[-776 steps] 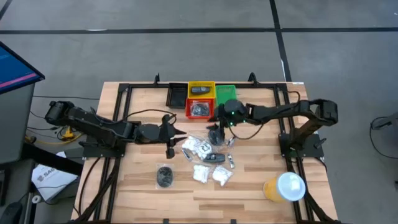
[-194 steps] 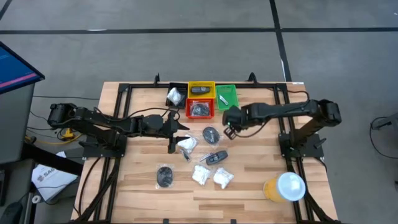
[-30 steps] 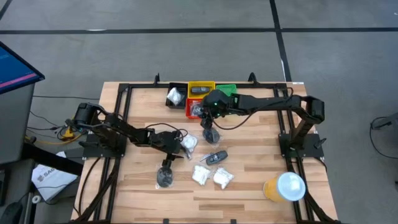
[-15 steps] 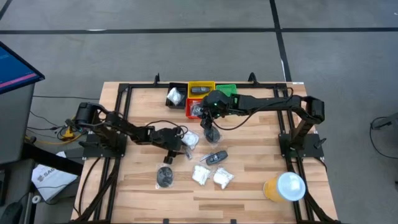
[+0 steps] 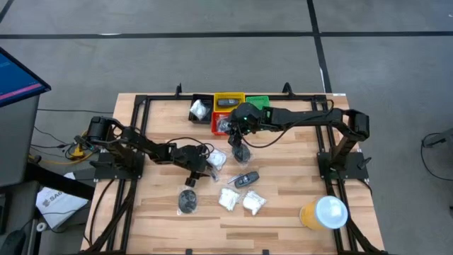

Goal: Pick & Place Travel size toiletries
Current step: Put the silver nail cutter into the green bin

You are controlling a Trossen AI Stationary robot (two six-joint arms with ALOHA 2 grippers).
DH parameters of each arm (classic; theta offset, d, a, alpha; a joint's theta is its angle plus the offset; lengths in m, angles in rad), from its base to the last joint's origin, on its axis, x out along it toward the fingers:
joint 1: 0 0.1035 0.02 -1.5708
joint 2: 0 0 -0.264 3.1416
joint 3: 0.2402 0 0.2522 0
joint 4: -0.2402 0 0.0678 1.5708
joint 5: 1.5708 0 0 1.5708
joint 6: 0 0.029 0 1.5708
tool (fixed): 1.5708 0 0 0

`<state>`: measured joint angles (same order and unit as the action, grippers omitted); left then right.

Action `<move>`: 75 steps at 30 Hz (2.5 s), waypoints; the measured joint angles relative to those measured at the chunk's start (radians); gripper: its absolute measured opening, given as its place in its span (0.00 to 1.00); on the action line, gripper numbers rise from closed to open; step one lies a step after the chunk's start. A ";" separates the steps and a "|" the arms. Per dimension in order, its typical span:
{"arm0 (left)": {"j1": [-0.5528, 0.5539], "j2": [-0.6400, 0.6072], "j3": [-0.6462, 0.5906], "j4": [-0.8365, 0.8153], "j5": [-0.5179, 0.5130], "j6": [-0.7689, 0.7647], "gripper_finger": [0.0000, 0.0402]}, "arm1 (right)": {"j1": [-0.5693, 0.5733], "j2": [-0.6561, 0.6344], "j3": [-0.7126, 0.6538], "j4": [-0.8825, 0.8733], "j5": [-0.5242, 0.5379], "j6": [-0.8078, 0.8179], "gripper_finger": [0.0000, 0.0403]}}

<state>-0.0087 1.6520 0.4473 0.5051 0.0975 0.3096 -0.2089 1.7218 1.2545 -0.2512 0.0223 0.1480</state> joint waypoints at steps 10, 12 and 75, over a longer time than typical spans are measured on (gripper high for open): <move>0.035 0.005 0.000 -0.009 0.019 -0.003 0.44 | 0.007 0.000 0.000 0.000 0.000 0.001 0.37; 0.035 0.017 0.000 -0.010 0.036 -0.008 0.44 | 0.008 0.000 0.000 -0.002 0.000 0.001 0.37; -0.032 -0.335 -0.002 -0.009 -0.098 -0.195 0.05 | 0.012 0.000 -0.001 -0.002 0.000 0.001 0.37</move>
<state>-0.0410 1.3166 0.4454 0.4965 -0.0007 0.1146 -0.1967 1.7222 1.2537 -0.2528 0.0226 0.1493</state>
